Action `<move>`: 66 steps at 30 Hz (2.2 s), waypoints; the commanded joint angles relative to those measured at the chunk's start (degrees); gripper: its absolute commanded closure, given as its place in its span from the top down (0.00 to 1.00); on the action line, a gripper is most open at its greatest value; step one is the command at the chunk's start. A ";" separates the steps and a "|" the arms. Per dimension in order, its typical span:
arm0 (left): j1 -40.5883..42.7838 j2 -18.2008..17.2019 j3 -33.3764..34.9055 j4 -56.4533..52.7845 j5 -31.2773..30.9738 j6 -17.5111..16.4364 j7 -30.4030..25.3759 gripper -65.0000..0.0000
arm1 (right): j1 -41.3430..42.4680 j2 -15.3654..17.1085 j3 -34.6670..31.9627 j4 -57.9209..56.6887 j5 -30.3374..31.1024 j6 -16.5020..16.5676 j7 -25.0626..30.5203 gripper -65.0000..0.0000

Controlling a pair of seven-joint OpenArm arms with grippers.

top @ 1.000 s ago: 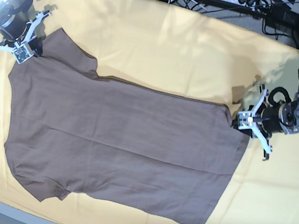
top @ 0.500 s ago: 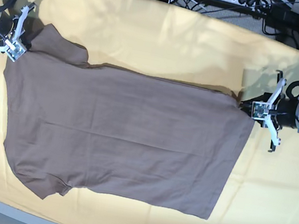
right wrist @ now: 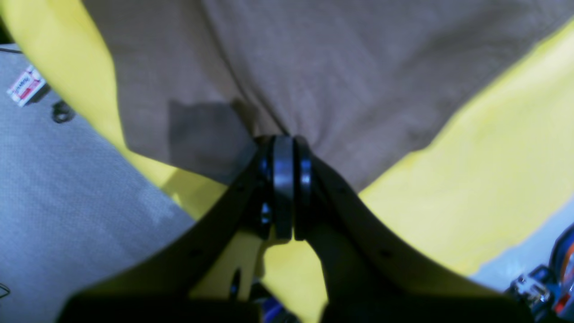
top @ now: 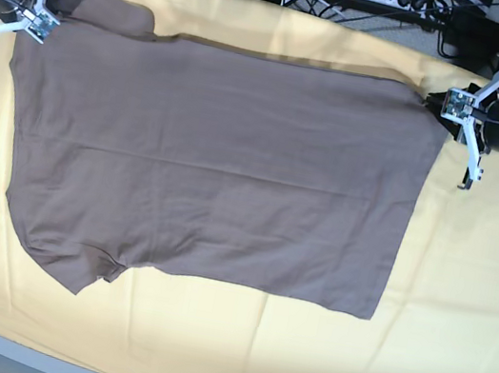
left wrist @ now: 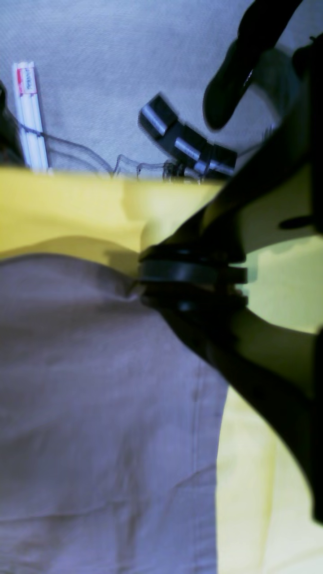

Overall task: Fold the T-shirt properly
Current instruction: 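Grasp the brown shirt edges with both grippers and pull them apart, then drag the held shirt edge away from the hem with both grippers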

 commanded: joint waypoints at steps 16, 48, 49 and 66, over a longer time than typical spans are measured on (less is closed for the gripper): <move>-2.14 -2.23 -0.74 4.94 -0.59 -0.06 -0.33 0.00 | -6.34 -0.28 8.26 1.38 4.68 -1.40 8.22 0.00; -10.05 13.77 -0.76 -10.01 3.26 13.92 7.21 0.00 | 27.63 -0.63 -11.58 -22.62 -1.01 -3.23 16.65 0.00; -10.08 13.77 -0.76 -10.01 3.21 15.04 7.65 0.00 | 27.63 -0.92 -11.58 -22.62 -1.05 -3.67 16.63 0.00; -10.08 13.73 -0.74 -10.01 3.28 14.03 8.17 0.24 | 29.62 -4.87 -11.58 -23.76 -6.93 -4.72 17.51 0.00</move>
